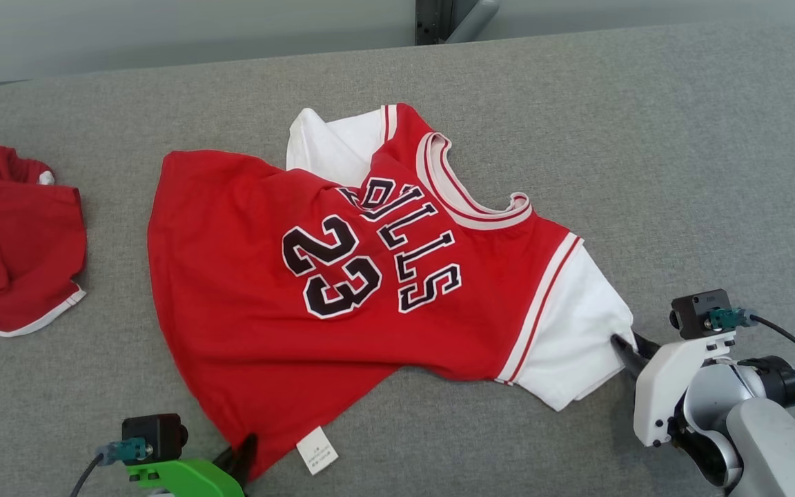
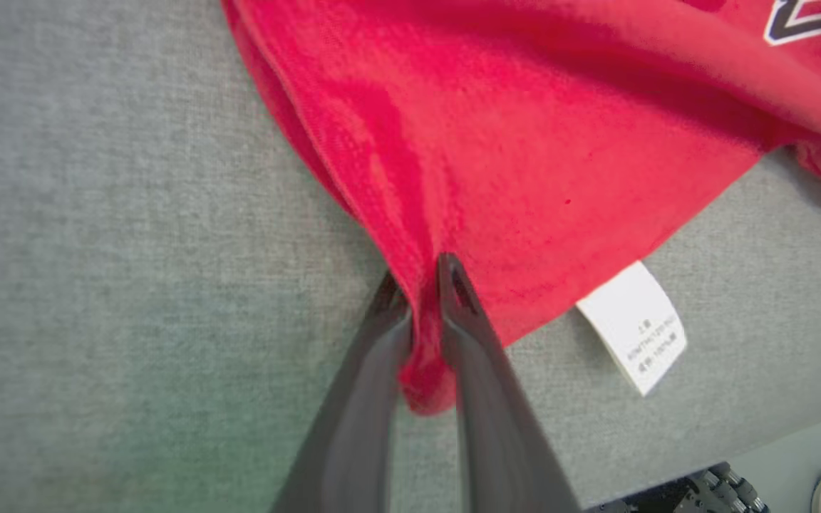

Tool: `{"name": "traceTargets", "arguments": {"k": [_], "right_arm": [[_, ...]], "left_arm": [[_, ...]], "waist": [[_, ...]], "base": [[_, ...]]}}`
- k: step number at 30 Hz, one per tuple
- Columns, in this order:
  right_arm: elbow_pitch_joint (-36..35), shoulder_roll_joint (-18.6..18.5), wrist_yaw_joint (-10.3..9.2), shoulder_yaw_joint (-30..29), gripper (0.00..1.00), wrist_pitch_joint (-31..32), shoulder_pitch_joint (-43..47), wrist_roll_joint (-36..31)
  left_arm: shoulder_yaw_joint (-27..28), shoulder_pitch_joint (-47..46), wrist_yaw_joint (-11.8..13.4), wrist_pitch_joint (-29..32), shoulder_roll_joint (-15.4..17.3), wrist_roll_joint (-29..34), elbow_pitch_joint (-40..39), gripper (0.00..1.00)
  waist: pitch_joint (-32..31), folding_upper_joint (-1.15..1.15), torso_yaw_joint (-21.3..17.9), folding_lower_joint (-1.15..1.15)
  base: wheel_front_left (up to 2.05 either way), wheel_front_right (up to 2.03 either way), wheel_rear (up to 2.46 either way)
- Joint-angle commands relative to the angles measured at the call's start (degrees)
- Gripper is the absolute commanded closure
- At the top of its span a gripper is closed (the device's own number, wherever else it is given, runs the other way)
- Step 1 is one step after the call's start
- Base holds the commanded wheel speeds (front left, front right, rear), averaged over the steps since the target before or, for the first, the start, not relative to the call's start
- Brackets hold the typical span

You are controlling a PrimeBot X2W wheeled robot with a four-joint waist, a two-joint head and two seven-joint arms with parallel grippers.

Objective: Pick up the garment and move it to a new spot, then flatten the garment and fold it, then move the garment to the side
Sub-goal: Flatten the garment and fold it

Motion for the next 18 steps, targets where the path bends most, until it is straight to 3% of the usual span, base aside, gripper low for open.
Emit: {"name": "traceTargets", "arguments": {"k": [1, 5, 9, 18], "right_arm": [[1.11, 0.54, 0.00, 1.08, 1.00, -0.18, 0.08, 1.10], [-1.09, -0.33, 0.01, 0.15, 1.00, -4.07, -1.03, 4.42], [-6.21, 0.13, 0.00, -4.42, 1.00, -8.79, -1.69, 9.76], [-26.65, 1.43, 0.01, -16.19, 1.00, -8.90, -2.91, 22.05]], "left_arm": [[-1.53, -0.07, -0.34, 0.37, -0.54, -0.70, 1.44, 1.00], [-1.07, -0.30, -0.54, -1.27, 0.60, -2.96, -0.25, 1.00], [1.19, -0.39, -0.53, -2.82, 1.29, -6.92, -6.09, 1.00], [6.01, -4.29, -0.58, 0.90, 3.83, -17.27, -27.94, 1.00]], "waist": [[-0.18, 0.00, -0.05, 0.00], [-1.10, 0.00, -0.36, 0.00], [-2.07, 0.00, -0.85, 0.00], [-2.81, 0.00, -2.15, 0.00]], "base": [[0.00, 0.00, 0.00], [0.00, 0.00, 0.00], [0.00, 0.00, 0.00], [0.00, 0.00, 0.00]]}}
